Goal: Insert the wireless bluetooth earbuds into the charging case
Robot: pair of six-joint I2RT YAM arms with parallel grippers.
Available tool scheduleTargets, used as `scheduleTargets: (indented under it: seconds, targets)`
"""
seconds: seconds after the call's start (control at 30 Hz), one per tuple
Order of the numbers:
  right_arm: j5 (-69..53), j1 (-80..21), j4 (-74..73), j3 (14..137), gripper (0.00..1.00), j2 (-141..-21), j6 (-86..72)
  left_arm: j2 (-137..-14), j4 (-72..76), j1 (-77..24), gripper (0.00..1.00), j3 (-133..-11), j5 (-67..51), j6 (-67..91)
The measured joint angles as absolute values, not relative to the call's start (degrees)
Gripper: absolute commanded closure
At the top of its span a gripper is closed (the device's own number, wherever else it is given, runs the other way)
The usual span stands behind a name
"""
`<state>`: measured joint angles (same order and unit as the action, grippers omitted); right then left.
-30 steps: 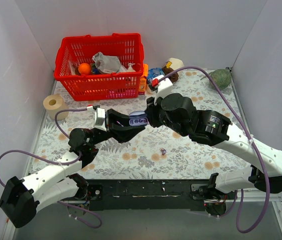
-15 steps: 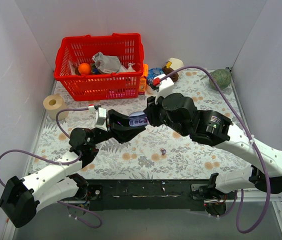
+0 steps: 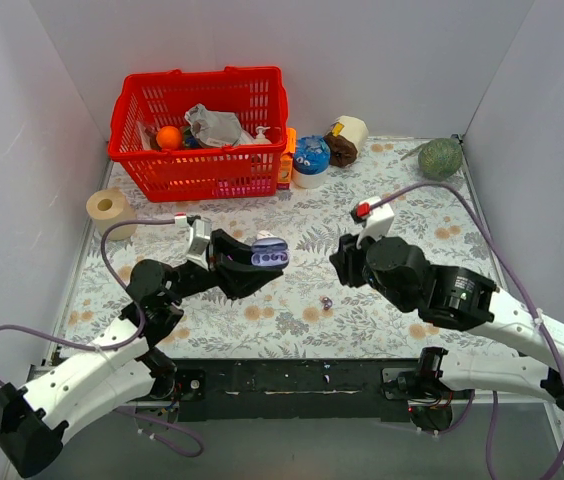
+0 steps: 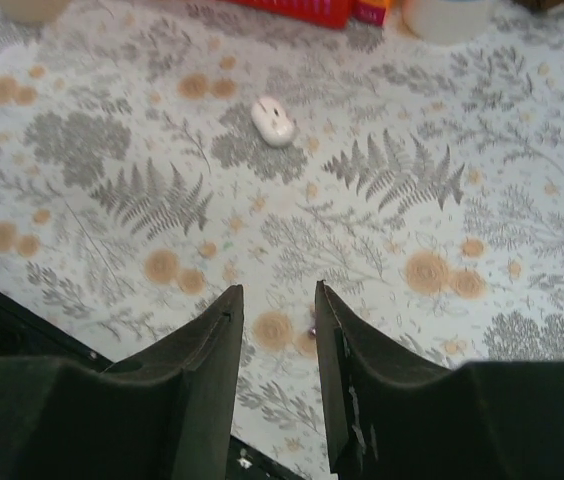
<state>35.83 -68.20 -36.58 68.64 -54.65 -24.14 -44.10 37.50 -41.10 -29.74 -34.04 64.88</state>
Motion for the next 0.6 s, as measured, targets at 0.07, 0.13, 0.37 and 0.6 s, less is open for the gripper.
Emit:
scheduleTargets:
  seconds: [0.07,0.13,0.37,0.6]
  targets:
    - [35.0,-68.2,-34.8,61.0,0.56,-51.0,-24.3,-41.6,33.1,-41.1,1.00,-29.7,-34.9,65.8]
    - [33.3,-68.2,-32.8,53.2,0.55,-48.4,-24.3,-39.1,28.0,-41.1,1.00,-29.7,-36.4,67.1]
    - [28.8,-68.1,-30.4,41.4,0.55,-54.5,-24.6,-27.0,14.7,-41.1,1.00,-25.7,-37.4,72.0]
    - [28.3,-63.8,-23.6,35.5,0.59,-60.1,-27.6,-15.4,8.9,-41.1,1.00,-19.7,-31.8,74.8]
